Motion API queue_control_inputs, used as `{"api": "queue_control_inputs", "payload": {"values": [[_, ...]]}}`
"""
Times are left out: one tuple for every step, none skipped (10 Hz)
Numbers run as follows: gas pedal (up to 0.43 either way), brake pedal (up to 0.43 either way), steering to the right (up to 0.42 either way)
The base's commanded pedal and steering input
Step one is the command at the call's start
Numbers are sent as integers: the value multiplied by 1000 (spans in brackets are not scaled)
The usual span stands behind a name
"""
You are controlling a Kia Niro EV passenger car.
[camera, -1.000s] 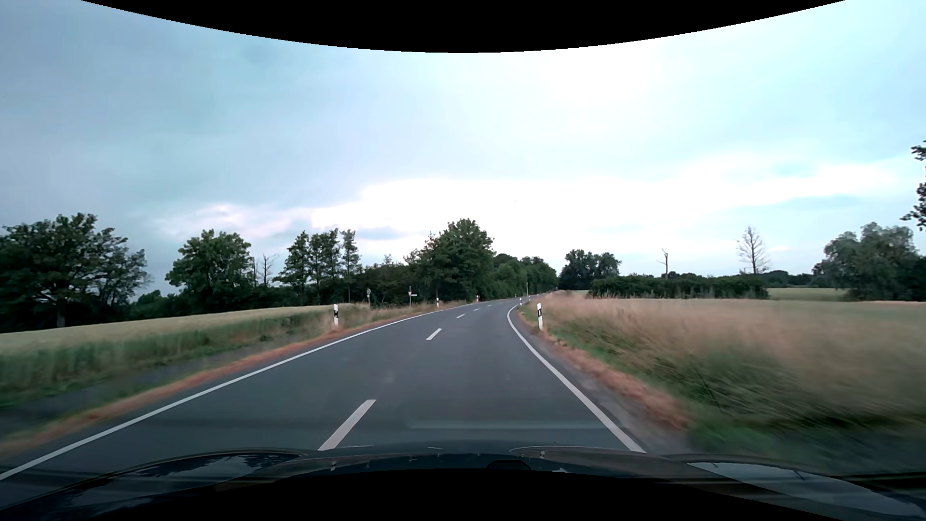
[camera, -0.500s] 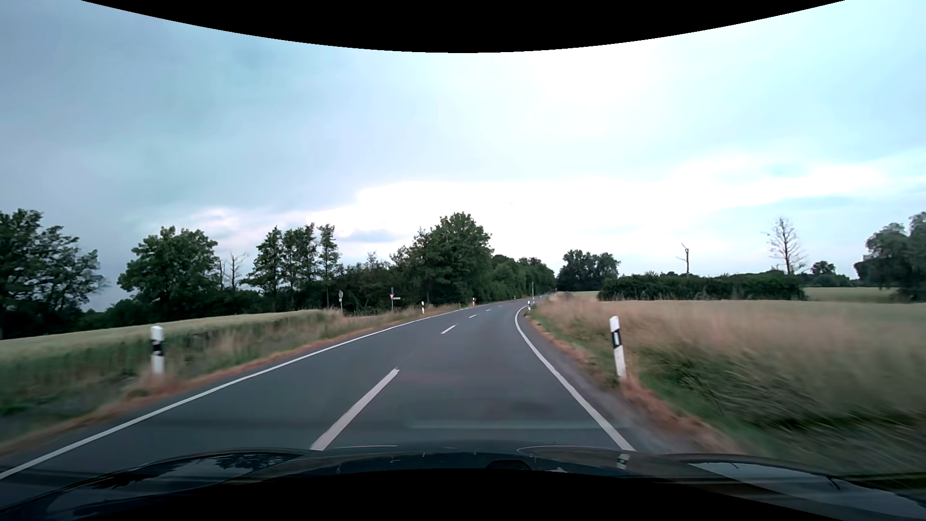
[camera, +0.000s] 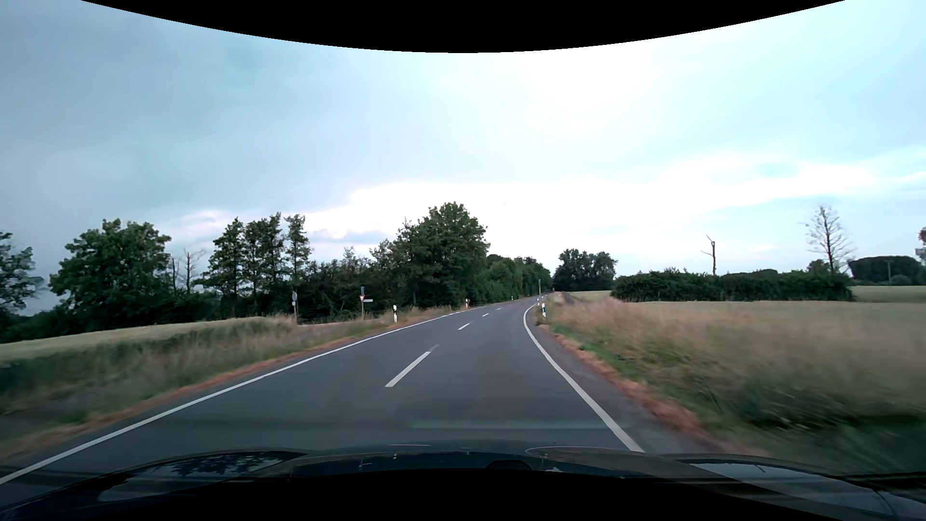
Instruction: Follow the waypoints while adhering to traffic rules and regulations
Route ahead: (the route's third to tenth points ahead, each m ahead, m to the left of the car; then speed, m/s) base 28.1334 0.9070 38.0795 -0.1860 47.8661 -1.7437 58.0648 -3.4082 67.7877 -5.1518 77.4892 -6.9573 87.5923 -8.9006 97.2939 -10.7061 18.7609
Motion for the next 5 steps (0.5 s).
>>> {"api": "queue_control_inputs", "payload": {"values": [[248,0,17],[248,0,21],[248,0,21],[248,0,22],[268,0,24]]}}
